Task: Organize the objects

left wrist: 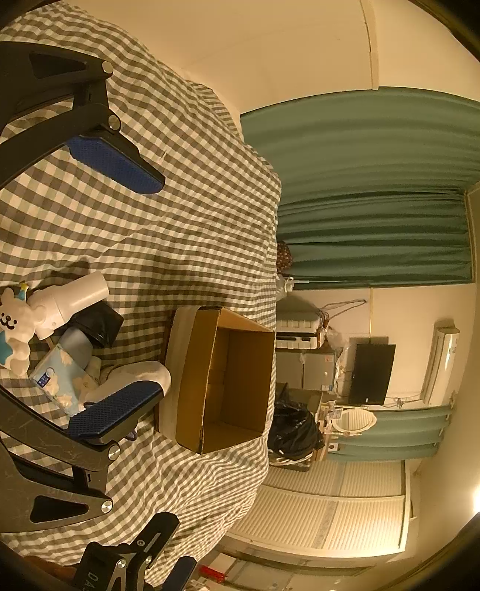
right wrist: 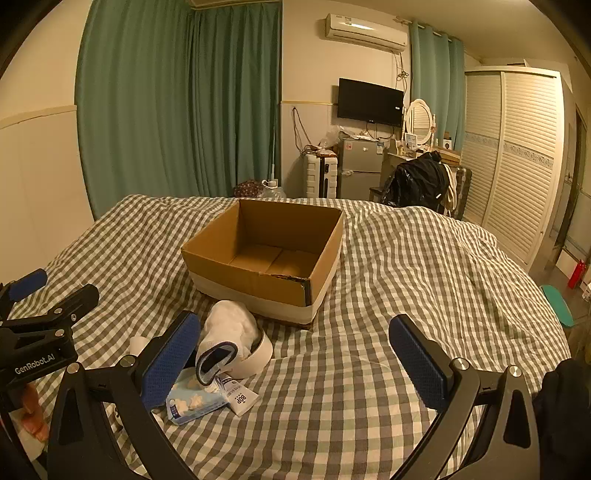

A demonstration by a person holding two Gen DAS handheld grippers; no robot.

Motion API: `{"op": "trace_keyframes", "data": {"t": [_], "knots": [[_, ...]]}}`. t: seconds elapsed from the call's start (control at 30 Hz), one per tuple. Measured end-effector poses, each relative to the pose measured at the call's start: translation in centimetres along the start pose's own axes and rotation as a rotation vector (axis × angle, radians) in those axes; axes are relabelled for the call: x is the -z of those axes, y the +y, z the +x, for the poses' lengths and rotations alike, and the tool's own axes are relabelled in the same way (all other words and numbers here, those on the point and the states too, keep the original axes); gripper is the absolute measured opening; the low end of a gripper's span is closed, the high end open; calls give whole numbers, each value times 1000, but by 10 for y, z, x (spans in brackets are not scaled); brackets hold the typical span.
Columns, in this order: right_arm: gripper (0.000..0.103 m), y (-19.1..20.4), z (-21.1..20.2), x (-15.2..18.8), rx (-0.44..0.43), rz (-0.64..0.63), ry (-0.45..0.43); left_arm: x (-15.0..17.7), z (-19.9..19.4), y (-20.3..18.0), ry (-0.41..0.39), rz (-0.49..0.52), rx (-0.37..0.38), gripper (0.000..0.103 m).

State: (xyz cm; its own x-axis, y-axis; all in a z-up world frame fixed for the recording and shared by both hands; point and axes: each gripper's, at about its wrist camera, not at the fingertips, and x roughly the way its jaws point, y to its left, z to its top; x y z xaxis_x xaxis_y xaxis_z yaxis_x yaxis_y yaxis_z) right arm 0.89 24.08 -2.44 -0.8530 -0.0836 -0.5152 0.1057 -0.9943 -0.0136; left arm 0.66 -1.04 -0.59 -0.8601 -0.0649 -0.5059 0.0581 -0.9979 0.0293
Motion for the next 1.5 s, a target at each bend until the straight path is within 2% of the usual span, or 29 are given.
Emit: {"op": "trace_keyframes", "data": {"t": [0.73, 0.97, 1.17, 1.3, 1.5], "knots": [[103, 3, -3, -1, -7, -20, -18, 0, -2, 1, 2, -24, 16, 103], [103, 2, -6, -2, -10, -24, -26, -3, -8, -6, -15, 2, 28, 103], [103, 4, -12, -8, -27, -38, -45, -4, -7, -6, 10, -21, 47, 103], [103, 6, -20, -15, -41, -54, -69, -6, -8, -3, 17, -26, 20, 103], [103, 7, -27, -21, -66, -62, -78, -10, -19, -2, -4, -25, 18, 103]]}}
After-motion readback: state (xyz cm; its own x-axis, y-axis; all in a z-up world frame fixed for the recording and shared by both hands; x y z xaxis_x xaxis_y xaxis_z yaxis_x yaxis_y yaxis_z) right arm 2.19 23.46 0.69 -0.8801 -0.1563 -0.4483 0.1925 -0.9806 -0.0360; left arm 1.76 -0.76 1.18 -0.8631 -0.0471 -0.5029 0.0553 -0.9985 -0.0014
